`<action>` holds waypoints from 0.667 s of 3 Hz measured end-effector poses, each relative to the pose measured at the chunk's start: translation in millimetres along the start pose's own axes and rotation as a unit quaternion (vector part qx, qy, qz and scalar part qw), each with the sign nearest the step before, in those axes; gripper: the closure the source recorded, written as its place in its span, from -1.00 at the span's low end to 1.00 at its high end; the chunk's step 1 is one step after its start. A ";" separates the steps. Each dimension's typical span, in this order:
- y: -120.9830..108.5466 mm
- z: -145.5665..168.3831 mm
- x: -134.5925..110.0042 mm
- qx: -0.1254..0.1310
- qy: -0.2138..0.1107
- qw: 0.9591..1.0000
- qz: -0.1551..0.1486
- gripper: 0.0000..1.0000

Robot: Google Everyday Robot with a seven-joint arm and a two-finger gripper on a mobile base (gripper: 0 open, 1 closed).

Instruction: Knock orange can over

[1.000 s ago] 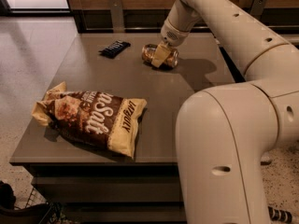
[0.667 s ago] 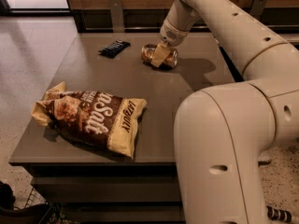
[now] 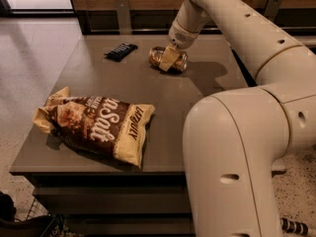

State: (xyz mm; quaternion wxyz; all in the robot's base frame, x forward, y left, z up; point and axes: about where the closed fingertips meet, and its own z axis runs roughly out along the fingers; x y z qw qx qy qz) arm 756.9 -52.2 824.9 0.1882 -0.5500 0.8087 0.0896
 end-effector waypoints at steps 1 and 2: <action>0.4 3.7 -0.5 -0.002 0.001 1.000 0.000 -1.00; 0.4 3.8 -0.5 -0.002 0.001 1.000 0.000 -1.00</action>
Offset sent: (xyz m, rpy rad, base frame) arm 0.0002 0.0007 -0.0008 -0.0001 0.0016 0.0008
